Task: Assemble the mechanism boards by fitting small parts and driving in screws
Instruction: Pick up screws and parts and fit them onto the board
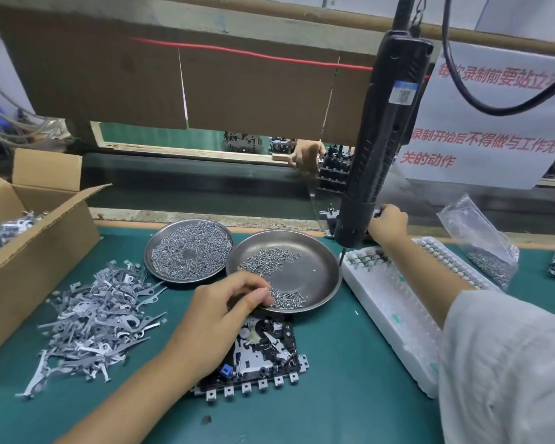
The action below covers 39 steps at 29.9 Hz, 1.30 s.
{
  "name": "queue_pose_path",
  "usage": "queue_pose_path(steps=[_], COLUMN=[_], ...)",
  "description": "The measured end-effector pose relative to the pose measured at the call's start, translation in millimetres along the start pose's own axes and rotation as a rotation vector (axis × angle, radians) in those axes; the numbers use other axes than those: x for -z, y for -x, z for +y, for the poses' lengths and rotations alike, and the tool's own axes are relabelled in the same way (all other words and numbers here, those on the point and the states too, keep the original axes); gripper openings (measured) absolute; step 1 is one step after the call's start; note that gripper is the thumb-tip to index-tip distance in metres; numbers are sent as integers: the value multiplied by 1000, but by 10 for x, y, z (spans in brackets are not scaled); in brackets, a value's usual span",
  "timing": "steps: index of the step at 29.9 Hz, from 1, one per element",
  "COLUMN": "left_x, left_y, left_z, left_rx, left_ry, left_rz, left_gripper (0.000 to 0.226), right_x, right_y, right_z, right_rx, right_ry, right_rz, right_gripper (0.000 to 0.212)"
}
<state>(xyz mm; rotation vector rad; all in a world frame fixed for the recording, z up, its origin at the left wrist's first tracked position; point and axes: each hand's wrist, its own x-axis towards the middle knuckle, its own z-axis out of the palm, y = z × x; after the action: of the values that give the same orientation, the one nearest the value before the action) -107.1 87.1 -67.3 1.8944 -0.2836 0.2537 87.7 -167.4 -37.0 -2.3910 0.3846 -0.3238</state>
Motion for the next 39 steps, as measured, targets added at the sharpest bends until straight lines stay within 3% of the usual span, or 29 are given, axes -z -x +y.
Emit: queue_pose_path(steps=[5,7,8,13,17,23,27,35,39], left_x=[1,0,-1,-3,-6,5,-1,-1,1], left_y=[1,1,2,4,4,7,17,18,21], left_z=[9,9,8,-5,-6,-4,-3,-4,-7], left_rx=[15,19,22,21,5,-26,-14,9,29], left_ry=[14,21,25,21,11,-45,-22,18,51], left_rz=[-9,-5,-3,7,21,39,24,24,18], left_gripper=[12,12,13,14,13,13,15,14,14], right_x=[-9,1,10,82,59,-41,-183,-404,-301], right_y=[80,180,232,599,754,695,644,478,510], right_z=[-66,-88,-91,-148,-142,-167,-195,-209,-230], right_rx=[110,183,247,492,440,311,258,345,335], right_ry=[302,374,387,259,89,-163,-430,-361,-343], right_rz=[-96,-86,-89,-216,-375,-207,-180,-108,-176], right_gripper=[29,21,13,22,27,20,19,6,12])
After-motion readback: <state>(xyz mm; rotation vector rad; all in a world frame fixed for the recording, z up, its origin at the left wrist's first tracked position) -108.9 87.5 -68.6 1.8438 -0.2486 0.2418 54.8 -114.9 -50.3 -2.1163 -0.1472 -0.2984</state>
